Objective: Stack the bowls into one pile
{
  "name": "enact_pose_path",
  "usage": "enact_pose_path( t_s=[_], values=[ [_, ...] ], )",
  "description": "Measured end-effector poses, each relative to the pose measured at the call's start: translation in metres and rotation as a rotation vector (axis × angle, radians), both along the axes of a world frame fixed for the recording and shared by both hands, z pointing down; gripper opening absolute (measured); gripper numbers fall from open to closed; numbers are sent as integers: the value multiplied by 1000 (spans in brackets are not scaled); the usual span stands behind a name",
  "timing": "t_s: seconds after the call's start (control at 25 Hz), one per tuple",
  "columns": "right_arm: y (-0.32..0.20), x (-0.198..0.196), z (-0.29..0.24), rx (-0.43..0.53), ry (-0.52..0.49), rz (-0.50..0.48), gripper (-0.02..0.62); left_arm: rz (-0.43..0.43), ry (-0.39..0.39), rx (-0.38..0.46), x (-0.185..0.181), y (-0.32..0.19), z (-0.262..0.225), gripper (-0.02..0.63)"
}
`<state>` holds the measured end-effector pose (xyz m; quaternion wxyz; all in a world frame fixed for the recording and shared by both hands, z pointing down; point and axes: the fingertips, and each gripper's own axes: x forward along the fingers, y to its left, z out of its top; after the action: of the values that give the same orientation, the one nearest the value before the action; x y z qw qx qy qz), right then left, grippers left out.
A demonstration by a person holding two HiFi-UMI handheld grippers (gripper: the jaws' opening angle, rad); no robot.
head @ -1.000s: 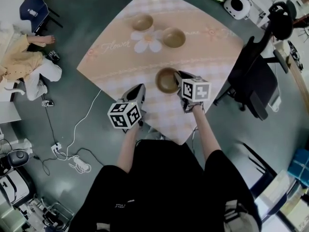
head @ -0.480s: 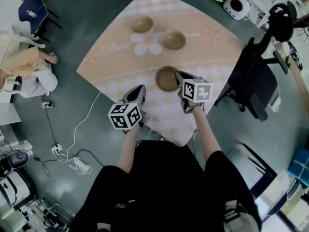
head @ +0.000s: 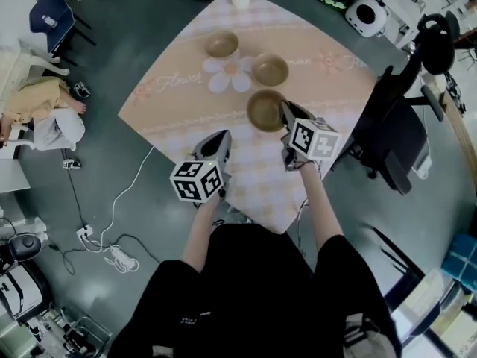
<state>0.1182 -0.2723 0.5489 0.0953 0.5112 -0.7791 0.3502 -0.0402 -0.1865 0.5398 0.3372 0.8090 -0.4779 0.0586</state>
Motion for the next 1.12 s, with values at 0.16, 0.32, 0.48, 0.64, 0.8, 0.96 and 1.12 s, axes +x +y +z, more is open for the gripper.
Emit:
enact_pose_path(
  t_s=[0.16,0.32,0.48,0.64,0.8,0.96,1.12],
  values=[
    [-15,9,-7,26,-20,45,14,-2,0,14,2,-11,-4,-3],
    [-32,18,-13,51,-42,108,14,-6,1,30,3,-23,-7,-3],
    [-53,27,-22,83,-62,195,14,-9,-1,40,6,-35,-9,-3],
    [-72,31,-22,91,-62,238,14,-11,0,45,10,-46,-8,-3],
    [-92,30,-19,95,-39,240,14,-12,2,45,15,-57,-7,-3],
    [-108,29,-10,83,12,219,14,0,-7,38,22,-68,-1,-3],
    [-118,26,-5,79,46,194,14,7,-16,30,26,-78,3,-3]
  ],
)
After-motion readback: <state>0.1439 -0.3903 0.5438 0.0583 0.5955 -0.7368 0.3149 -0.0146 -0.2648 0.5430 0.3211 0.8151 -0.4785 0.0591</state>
